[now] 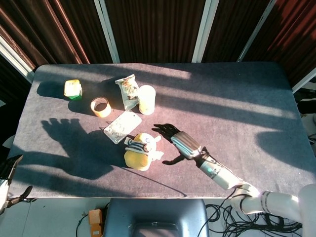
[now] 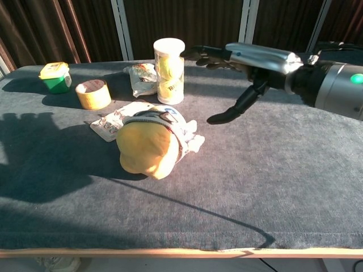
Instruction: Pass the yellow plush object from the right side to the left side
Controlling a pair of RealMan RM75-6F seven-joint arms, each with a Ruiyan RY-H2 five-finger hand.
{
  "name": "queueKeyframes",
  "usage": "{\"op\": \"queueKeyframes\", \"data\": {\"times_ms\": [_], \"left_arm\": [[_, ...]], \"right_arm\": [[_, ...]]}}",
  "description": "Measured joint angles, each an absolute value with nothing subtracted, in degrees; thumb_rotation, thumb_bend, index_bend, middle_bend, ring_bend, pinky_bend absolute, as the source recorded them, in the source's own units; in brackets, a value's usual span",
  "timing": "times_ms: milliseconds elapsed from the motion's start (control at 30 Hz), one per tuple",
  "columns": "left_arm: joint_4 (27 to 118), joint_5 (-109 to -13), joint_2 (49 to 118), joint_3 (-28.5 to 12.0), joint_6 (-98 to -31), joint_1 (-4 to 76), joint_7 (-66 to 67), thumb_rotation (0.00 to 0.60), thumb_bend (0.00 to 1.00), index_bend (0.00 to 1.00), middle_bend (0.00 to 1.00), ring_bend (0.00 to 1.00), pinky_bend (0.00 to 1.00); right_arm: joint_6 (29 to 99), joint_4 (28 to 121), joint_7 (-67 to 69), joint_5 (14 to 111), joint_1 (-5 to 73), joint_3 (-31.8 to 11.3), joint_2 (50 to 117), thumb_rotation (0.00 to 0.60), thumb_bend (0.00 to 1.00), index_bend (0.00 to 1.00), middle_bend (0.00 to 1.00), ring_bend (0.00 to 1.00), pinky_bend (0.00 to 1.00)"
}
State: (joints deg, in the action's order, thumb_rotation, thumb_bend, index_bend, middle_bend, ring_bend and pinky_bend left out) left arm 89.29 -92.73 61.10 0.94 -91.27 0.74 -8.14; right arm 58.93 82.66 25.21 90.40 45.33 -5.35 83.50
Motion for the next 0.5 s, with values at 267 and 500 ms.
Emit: {"op": "queueKeyframes", "data": {"times_ms": [267,500], "left_arm": [[91.4,-94.66,61.89,0.34,-89.94,2.92,-4.46,0.6,0.25,0.0,0.0,0.0,0.24],[97.41,-96.39,61.29,-0.09,-84.53,6.81,3.99,0.6,0.24,0.0,0.0,0.0,0.23]], "right_arm": [[74.58,84.47,17.07,96.5,31.54,3.33,69.97,0.6,0.01,0.0,0.0,0.0,0.01],[82.66,83.83,8.35,95.21,19.59,7.9,64.4,0.6,0.0,0.0,0.0,0.0,0.01]]}}
